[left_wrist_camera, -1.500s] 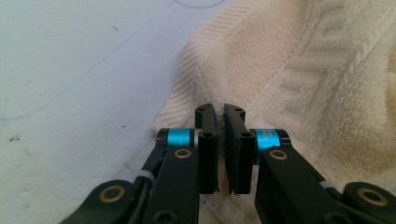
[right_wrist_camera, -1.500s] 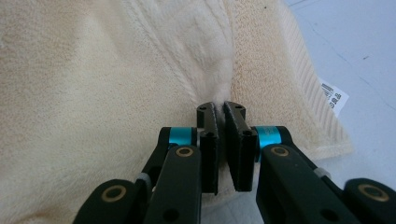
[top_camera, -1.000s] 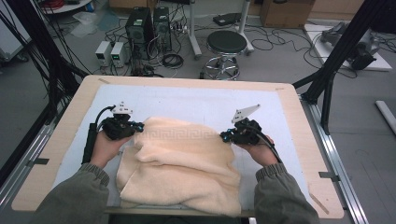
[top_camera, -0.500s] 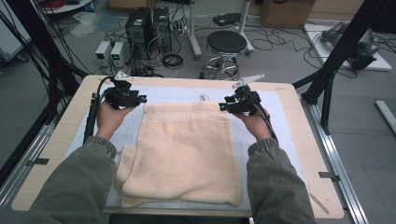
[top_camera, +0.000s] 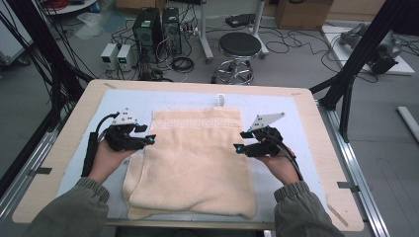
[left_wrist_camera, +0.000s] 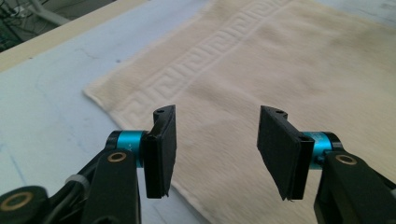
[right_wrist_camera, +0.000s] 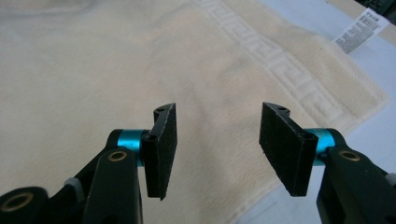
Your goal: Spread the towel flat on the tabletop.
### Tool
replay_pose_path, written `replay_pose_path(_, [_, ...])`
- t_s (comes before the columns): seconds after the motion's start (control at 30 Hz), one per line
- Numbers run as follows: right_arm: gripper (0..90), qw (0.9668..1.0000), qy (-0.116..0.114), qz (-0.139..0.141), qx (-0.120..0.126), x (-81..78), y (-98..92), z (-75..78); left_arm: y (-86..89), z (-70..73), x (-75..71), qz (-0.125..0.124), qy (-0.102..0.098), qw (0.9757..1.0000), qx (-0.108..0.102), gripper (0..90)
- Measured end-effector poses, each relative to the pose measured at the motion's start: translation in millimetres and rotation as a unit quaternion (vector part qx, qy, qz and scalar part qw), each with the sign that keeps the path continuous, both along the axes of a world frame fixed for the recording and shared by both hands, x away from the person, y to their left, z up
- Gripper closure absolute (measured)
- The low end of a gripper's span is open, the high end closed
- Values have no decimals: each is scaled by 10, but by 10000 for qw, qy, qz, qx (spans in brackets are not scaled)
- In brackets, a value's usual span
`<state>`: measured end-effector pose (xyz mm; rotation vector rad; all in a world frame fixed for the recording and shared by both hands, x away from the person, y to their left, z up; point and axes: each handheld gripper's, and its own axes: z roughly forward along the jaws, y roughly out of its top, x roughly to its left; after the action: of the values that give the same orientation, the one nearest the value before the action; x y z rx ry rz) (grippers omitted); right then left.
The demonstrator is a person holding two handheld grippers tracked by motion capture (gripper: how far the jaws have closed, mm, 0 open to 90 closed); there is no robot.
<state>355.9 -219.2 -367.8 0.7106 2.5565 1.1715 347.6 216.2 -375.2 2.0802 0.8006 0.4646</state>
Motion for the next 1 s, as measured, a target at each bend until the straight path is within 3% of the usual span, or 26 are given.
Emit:
replay_pose_path(0.07, [425,9998,74,58,-169,-95,-25,-25,1,-48,-146,-105,-67,9999,-27,450])
replay_pose_path(0.17, [430,9996,-67,249,-90,-284,-59,-81,-27,-128,-345,-295,-156,9991,249,431])
replay_pose_path(0.3, [438,9990,91,434,-77,-471,-97,-278,-60,-255,-525,-630,-65,9975,306,428])
replay_pose_path(0.37, [450,9985,192,491,-148,-523,-97,-411,-81,-352,-551,-771,81,9964,354,438])
replay_pose_path(0.43, [480,9974,355,559,-267,-548,-70,-537,-92,-449,-537,-912,294,9944,451,489])
replay_pose_path(0.5, [531,9957,503,639,-438,-557,-29,-639,-104,-525,-520,-1046,492,9925,403,577])
replay_pose_path(0.63, [690,9960,536,627,-335,-538,-36,-676,-174,-566,-520,-1214,505,9903,454,784])
replay_pose_path(0.77, [837,9951,590,725,-324,-509,-21,-666,-201,-529,-504,-1122,478,9913,501,869])
replay_pose_path(0.83, [848,9946,521,793,-418,-503,-4,-634,-178,-490,-510,-1026,402,9930,435,874])
replay_pose_path(1.0, [852,9967,291,687,-318,-429,-22,-453,-90,-314,-426,-722,163,9972,139,877])
